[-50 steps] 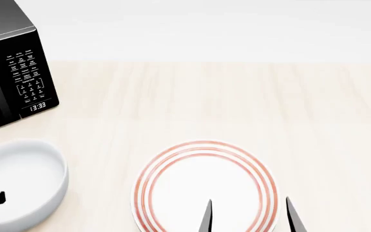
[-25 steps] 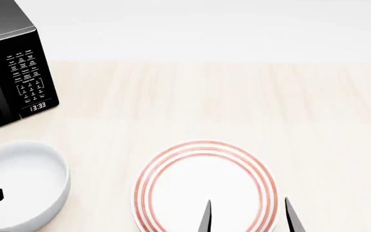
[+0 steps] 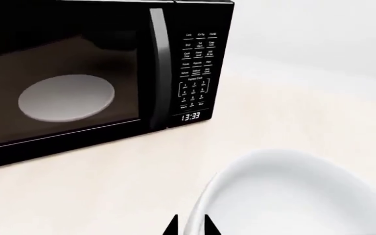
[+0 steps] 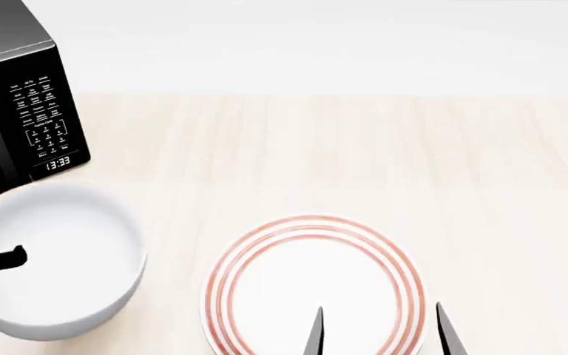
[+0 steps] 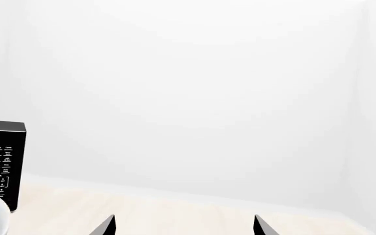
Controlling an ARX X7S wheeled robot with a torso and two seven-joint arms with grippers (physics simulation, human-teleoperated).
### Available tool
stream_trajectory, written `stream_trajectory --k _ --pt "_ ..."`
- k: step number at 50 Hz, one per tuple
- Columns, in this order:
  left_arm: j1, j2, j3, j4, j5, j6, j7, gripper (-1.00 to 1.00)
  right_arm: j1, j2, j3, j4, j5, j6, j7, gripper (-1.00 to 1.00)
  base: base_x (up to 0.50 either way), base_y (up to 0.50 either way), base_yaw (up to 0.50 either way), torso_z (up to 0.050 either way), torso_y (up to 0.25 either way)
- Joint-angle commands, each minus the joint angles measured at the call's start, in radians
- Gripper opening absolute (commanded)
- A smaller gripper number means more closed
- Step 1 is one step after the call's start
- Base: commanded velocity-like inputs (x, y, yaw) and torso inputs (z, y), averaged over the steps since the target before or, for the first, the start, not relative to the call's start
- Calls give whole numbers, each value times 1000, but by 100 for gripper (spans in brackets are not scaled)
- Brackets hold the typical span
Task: Pick up the white bowl and put it on the plate.
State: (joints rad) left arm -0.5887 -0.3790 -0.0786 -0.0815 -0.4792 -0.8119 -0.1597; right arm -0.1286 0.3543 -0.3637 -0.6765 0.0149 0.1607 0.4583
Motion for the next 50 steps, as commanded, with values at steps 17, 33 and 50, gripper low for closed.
stream_trajectory --k 17,33,50 --pt "-116 117 17 186 -81 -200 -71 -100 6 -9 25 17 1 -13 -21 100 0 0 0 0 0" --pt "-236 199 109 136 -87 -226 -77 -100 10 -4 25 18 8 -14 -18 100 0 0 0 0 1" --pt "-348 272 159 -20 -76 -160 -57 -100 12 -2 16 28 7 -18 -13 100 0 0 0 0 1"
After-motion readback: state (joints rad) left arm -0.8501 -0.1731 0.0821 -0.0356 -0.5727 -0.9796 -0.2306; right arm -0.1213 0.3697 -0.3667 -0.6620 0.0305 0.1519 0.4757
